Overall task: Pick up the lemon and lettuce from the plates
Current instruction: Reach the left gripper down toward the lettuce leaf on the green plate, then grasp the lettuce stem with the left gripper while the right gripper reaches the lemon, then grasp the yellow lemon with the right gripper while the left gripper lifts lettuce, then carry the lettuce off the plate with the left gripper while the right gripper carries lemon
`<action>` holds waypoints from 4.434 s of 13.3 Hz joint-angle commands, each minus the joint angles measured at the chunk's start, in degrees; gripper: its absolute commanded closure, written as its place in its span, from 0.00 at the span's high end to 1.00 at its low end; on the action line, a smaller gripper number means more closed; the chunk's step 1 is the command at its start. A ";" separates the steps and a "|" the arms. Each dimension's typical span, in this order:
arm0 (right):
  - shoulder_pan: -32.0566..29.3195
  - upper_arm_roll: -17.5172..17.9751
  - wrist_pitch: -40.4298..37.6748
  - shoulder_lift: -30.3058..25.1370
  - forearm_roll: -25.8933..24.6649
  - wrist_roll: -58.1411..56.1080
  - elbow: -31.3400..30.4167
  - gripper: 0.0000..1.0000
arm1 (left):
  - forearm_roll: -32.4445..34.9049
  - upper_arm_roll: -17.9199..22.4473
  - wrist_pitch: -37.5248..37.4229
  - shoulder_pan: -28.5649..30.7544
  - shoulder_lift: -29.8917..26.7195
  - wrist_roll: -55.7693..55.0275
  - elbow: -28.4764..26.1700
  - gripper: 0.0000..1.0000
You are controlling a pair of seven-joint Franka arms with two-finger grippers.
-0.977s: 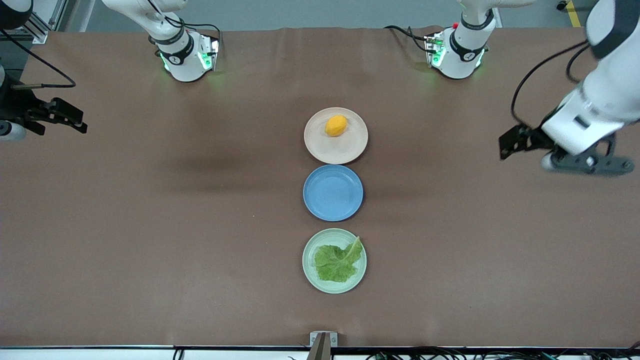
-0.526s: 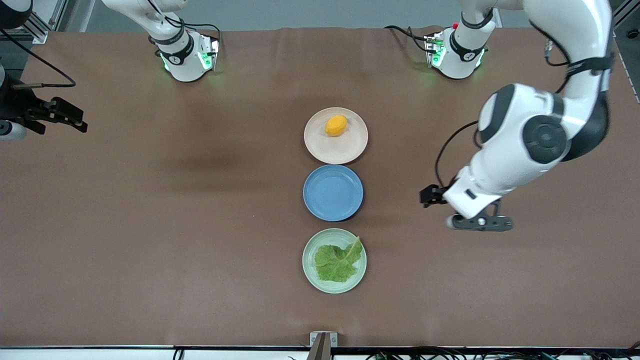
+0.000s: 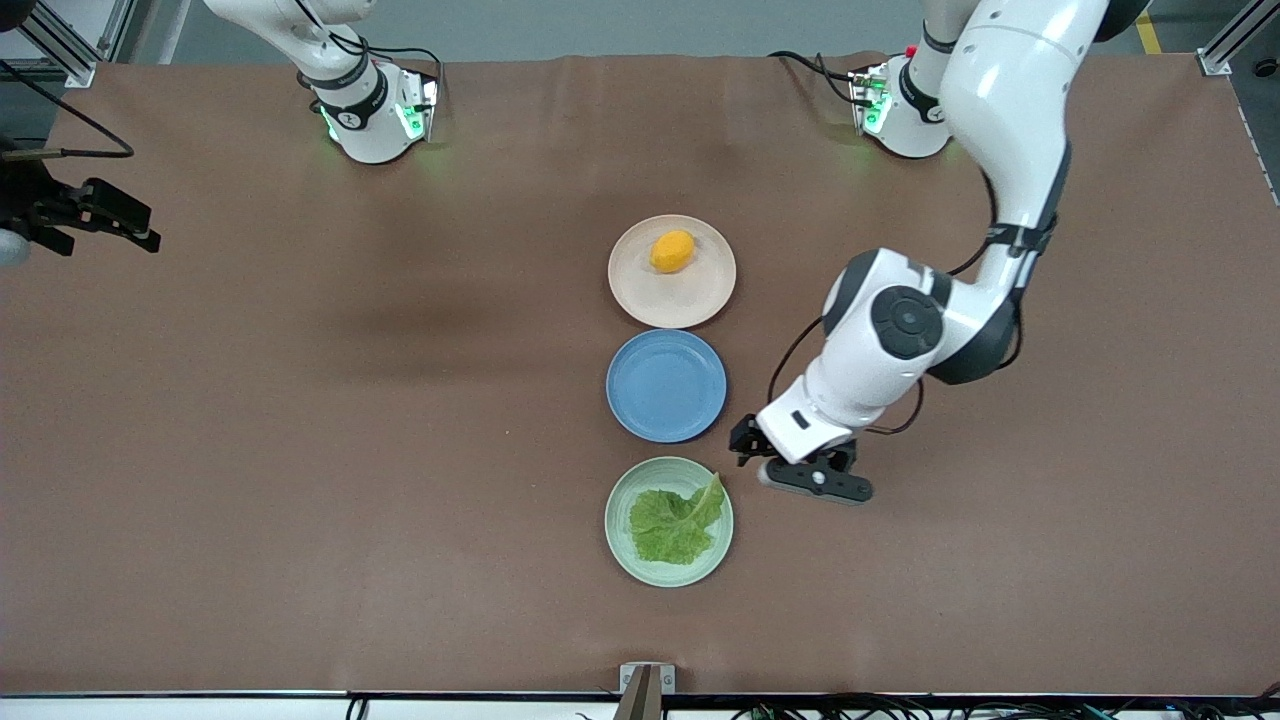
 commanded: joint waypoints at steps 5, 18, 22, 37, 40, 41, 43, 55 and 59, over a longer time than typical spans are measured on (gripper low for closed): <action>-3.32 0.38 3.27 13.04 -0.73 -0.35 3.90 1.00 | 4.74 1.01 12.83 -4.32 9.28 6.84 3.93 0.81; 14.49 1.08 11.32 11.41 5.86 49.08 -4.41 1.00 | 4.92 2.60 27.72 -6.69 20.37 18.88 7.53 0.66; 25.82 1.08 27.57 10.00 5.86 69.37 -17.06 1.00 | 4.92 3.47 27.80 -6.96 20.99 23.18 7.89 0.56; 58.11 0.91 53.81 30.91 5.07 116.62 -17.01 0.99 | 4.66 3.65 23.60 -7.40 18.01 23.02 7.71 0.00; 60.92 0.91 53.81 34.07 4.98 121.28 -14.38 1.00 | 3.78 3.47 20.96 -7.31 15.55 20.22 7.62 0.00; 61.71 0.91 53.81 35.12 4.98 121.99 -13.41 1.00 | 3.60 3.47 19.99 -7.31 14.50 18.20 7.54 0.00; 63.56 0.82 53.81 36.53 4.90 124.00 -11.83 1.00 | 3.51 3.39 16.49 -6.52 12.04 15.90 7.19 0.00; 64.72 0.56 51.88 38.38 3.93 122.79 -9.28 0.02 | 12.27 3.91 -14.40 9.29 -9.77 6.87 -13.79 0.00; 57.96 0.47 43.63 36.55 3.93 108.25 -6.02 0.00 | 19.76 3.83 -0.19 16.40 -11.00 -0.71 -25.31 0.01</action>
